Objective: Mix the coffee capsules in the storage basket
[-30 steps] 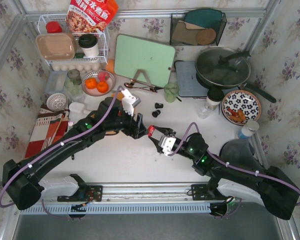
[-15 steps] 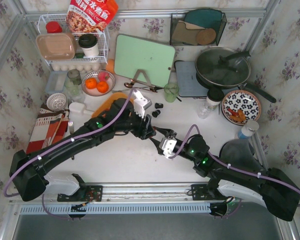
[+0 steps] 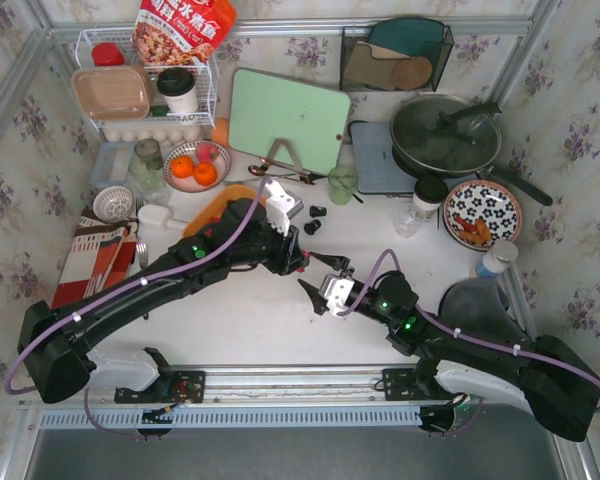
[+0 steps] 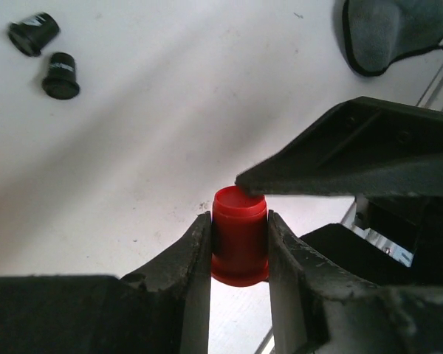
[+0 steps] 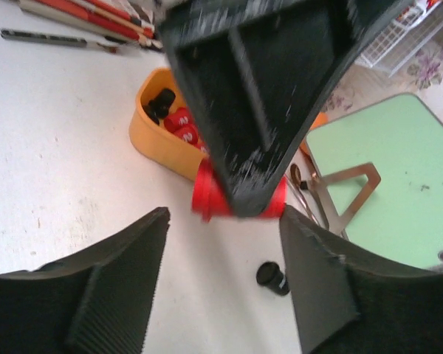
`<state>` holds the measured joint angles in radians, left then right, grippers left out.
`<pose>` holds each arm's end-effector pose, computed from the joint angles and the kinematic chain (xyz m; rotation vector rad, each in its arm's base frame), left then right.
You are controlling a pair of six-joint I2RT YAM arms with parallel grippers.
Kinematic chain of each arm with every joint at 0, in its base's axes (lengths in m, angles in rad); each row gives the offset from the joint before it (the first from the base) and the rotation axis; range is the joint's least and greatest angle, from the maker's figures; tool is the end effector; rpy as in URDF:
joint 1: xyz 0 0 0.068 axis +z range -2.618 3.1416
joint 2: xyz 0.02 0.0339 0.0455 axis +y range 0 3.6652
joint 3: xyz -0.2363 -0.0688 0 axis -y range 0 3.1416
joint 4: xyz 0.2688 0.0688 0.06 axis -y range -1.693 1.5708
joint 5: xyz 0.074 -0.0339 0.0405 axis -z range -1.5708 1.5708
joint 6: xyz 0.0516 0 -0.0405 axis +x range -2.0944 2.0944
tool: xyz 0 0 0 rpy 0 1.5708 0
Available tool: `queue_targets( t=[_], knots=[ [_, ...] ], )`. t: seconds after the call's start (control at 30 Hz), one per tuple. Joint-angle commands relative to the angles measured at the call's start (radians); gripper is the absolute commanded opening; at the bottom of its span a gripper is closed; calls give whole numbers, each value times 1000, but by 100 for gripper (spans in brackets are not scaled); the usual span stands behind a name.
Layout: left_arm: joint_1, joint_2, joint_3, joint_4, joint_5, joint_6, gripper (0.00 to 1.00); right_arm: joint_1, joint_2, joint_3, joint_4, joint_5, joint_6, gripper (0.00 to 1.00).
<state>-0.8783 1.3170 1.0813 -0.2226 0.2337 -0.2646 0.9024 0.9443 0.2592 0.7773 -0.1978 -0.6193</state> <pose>0.2126 -0.2750 0.2829 0.7976 1.9986 -0.9336 0.1480 0.2038 0.1928 -1.1394 0.9627 0.3751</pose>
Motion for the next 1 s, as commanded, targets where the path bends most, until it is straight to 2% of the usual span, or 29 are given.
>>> queue_targets(
  t=[0.0,0.1,0.13,0.17,0.27,0.37,0.53,0.63,0.77,0.97],
  knots=[
    [4,-34,6,-10,-107,9,24,1,-1,-22,30,73,46,74],
    [18,-53,5,-56,-169,23,24,1,-16,-39,47,114,57,87],
    [30,-61,2,-69,-189,28,24,1,-18,-43,47,133,62,97],
    [41,-66,-1,-80,-209,34,25,3,-22,-46,47,152,67,100],
    [91,-78,0,-133,-335,64,25,1,-24,-52,49,232,104,100],
    [194,-75,-25,-156,-404,43,27,1,-14,-52,65,340,182,100],
    [405,-22,-108,-93,-344,-30,27,0,7,-14,7,545,360,100],
    [458,53,-120,-47,-318,-39,27,1,42,53,-131,636,436,100],
    [484,171,-91,-45,-306,-51,30,-14,153,143,-205,822,544,100],
    [489,215,-101,-31,-330,-52,33,-99,361,338,-422,677,721,98]
  ],
)
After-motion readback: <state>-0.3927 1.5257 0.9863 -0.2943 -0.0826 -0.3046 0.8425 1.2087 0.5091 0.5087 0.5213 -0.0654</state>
